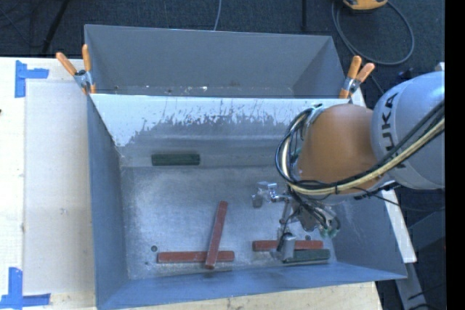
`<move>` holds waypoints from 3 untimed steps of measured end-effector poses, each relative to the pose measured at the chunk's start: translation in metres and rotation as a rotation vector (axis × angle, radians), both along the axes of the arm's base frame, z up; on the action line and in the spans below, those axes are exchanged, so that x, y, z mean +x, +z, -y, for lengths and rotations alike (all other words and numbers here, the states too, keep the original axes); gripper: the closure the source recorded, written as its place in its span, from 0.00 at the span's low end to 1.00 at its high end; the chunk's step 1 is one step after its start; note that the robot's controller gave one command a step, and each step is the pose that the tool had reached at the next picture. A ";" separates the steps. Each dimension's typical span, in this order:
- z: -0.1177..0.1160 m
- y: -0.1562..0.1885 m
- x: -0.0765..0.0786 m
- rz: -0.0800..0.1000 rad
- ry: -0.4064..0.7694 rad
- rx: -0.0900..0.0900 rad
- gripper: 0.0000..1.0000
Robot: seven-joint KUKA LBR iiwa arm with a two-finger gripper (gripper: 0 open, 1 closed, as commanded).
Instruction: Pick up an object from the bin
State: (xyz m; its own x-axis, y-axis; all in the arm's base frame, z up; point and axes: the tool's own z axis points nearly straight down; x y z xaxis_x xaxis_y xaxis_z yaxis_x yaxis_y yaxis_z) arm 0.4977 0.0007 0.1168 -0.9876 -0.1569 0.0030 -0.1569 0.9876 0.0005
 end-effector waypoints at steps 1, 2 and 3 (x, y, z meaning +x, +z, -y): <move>0.044 -0.046 -0.015 -0.004 0.145 0.000 1.00; 0.044 -0.046 -0.015 -0.004 0.144 0.001 1.00; 0.034 0.096 0.027 0.005 0.185 0.001 1.00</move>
Offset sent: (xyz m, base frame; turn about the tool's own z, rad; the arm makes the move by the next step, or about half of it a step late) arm 0.0000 0.0000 0.0000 0.0000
